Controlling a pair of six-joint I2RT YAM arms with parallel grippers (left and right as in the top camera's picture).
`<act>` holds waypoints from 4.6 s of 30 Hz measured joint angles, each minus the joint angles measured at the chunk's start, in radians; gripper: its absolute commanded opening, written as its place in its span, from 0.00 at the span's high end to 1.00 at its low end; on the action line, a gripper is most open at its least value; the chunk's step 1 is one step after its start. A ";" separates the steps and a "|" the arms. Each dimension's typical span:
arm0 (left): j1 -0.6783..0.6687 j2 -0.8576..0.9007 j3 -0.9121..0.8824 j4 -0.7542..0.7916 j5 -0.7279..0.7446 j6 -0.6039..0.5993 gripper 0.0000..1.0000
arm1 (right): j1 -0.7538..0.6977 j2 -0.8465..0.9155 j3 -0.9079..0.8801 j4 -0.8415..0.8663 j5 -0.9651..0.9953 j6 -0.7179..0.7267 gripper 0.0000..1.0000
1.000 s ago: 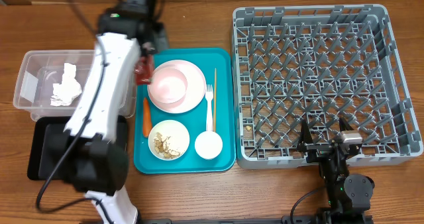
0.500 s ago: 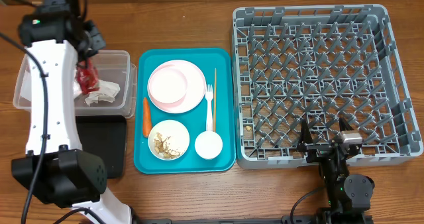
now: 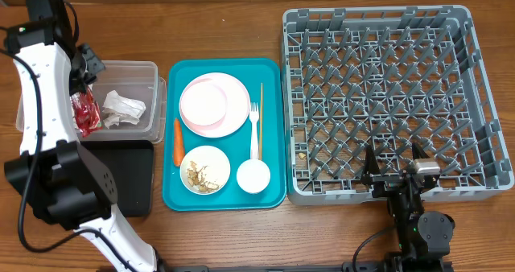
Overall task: Sort waste into correct bins and load items into the dishwasher
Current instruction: 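Carry the red wrapper to the clear bin and release it, then move the left gripper to the rice bowl and grasp its rim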
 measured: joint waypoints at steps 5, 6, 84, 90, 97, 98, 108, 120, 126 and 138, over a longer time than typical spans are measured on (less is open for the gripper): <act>0.013 0.062 0.000 0.017 0.000 0.000 0.90 | 0.000 0.000 0.000 0.000 0.000 0.000 0.00; 0.014 0.065 0.000 0.017 0.000 0.001 0.89 | 0.000 0.000 0.000 0.000 0.000 0.000 0.00; -0.794 -0.187 -0.170 -0.340 0.039 -0.241 0.61 | 0.000 0.000 0.000 0.000 0.000 0.000 0.00; -0.794 -0.187 -0.341 -0.187 0.081 -0.255 0.62 | 0.000 0.000 0.000 0.000 0.000 0.000 0.00; -0.794 -0.187 -0.447 -0.128 0.109 -0.262 0.61 | 0.000 0.000 0.000 0.000 0.000 0.000 0.00; -0.794 -0.187 -0.455 -0.124 0.112 -0.263 0.61 | 0.000 0.000 0.000 0.000 0.000 0.000 0.00; -0.794 -0.187 -0.515 -0.063 0.118 -0.270 0.63 | 0.000 0.000 0.000 0.000 0.000 0.000 0.00; -0.794 -0.187 -0.621 0.042 0.122 -0.304 0.64 | 0.000 0.000 0.000 0.000 0.000 0.000 0.00; -0.794 -0.187 -0.653 0.112 0.122 -0.315 0.66 | 0.000 0.000 0.000 0.000 0.000 0.000 0.00; -0.794 -0.187 -0.705 0.169 0.121 -0.315 0.69 | 0.000 0.000 0.000 0.000 0.000 0.000 0.00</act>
